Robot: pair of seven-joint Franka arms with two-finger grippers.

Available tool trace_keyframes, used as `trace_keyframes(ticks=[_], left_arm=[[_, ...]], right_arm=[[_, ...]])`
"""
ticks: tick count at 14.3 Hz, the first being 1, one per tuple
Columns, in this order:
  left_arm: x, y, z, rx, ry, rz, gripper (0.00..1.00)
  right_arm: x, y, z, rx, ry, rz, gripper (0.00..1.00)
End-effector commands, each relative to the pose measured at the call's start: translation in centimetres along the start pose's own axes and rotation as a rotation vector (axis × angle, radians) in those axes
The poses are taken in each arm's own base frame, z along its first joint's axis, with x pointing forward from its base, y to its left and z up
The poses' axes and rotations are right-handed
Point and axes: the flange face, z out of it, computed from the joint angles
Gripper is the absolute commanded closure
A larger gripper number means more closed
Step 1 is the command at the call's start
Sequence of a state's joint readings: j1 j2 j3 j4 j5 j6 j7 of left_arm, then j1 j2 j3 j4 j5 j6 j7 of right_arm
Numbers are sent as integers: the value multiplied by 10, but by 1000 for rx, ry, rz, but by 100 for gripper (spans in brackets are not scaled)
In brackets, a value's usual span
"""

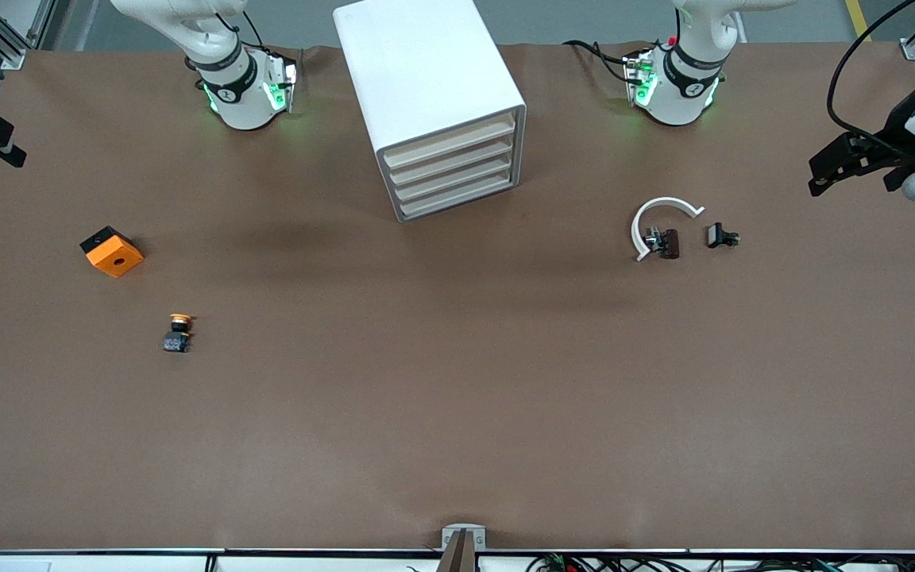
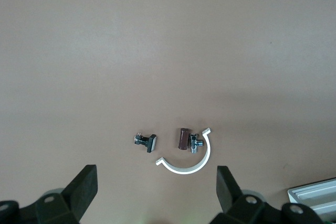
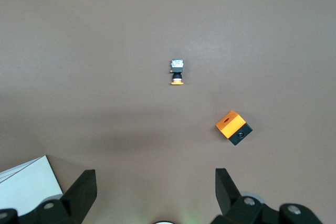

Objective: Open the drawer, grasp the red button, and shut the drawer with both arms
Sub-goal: 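Move the left gripper toward the white drawer cabinet's drawer front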

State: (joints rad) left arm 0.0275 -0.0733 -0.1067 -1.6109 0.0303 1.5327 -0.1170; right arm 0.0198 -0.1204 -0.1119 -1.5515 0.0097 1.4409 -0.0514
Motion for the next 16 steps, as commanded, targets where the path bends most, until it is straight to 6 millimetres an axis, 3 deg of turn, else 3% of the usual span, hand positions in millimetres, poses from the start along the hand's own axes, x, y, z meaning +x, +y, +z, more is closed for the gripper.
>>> trace_keyframes(ticks=[1,3,5,8,12,14,16], left_arm=[[4,-3,0,12,-7,-10,0],[5,-4,1,11,-9,-9,0],[22,-3,12,8,-25,0,0],[43,0,51,-3,-93,12,0],[60,21,109,3,-182,-65,0],[67,40,143,-4,-231,-174,0],[65,91,175,57,-285,-324,0]], right_arm=[[-7,4,-3,-16,12,-11,0],[-8,4,-3,-25,7,-1,0],[-8,4,-3,-25,6,7,0],[-8,3,-3,-18,8,8,0],[-8,2,-3,-13,11,33,0],[-8,0,-3,-10,13,34,0],[-8,0,-3,-10,13,33,0]])
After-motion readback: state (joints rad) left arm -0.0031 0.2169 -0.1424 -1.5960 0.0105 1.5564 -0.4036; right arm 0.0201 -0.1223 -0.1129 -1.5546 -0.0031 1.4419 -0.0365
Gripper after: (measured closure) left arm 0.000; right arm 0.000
